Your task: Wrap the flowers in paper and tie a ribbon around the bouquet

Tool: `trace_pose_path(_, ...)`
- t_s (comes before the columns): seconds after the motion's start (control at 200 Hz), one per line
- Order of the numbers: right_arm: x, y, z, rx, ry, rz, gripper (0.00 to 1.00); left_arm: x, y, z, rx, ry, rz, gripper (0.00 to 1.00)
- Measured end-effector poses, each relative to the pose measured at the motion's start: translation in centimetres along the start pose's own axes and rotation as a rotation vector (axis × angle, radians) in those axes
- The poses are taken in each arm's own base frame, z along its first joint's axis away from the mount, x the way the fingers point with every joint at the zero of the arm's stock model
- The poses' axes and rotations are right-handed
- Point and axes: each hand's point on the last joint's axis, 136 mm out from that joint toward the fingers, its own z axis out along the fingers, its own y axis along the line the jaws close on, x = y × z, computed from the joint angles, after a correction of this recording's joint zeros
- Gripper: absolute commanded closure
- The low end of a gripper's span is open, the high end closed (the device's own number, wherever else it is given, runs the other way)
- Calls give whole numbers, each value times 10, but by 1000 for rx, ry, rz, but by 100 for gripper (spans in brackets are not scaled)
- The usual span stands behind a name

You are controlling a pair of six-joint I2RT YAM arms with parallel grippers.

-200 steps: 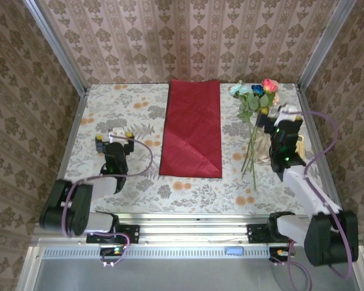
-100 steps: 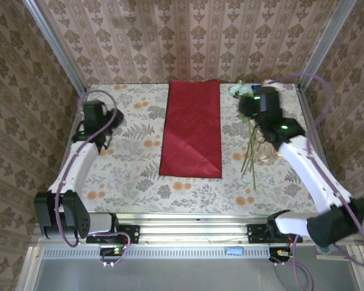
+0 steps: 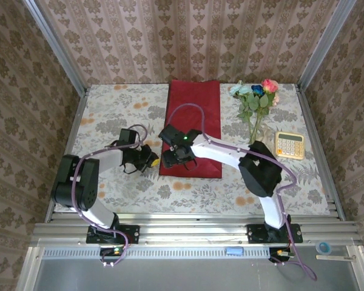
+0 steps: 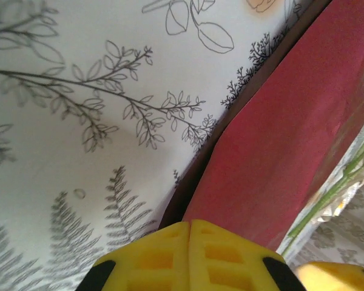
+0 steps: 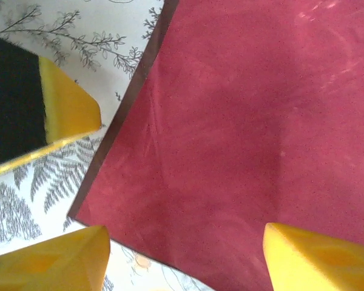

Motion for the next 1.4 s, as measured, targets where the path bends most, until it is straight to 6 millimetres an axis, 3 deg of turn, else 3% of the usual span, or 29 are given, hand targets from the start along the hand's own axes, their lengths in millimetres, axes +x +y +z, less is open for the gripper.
trace_pose_path(0.225,-16,4,22,67,3,-2,26,-1,15,-3,-26,-4,-64,100)
trace_pose_path(0.45,2,14,30,116,27,-68,25,-22,43,-39,-71,-83,-169,100)
trace_pose_path(0.64,11,34,29,107,26,-121,26,-28,50,-57,-80,-112,-168,100)
trace_pose_path(0.995,17,35,48,127,62,-127,50,-21,49,-56,-76,-82,-159,100)
trace_pose_path(1.215,16,36,50,126,58,-115,83,-15,44,-53,-61,-52,-143,100)
trace_pose_path(1.285,16,36,50,126,58,-117,88,-10,41,-51,-53,-34,-134,100)
trace_pose_path(1.4,15,35,49,120,59,-111,85,-5,31,-49,-40,-13,-105,100)
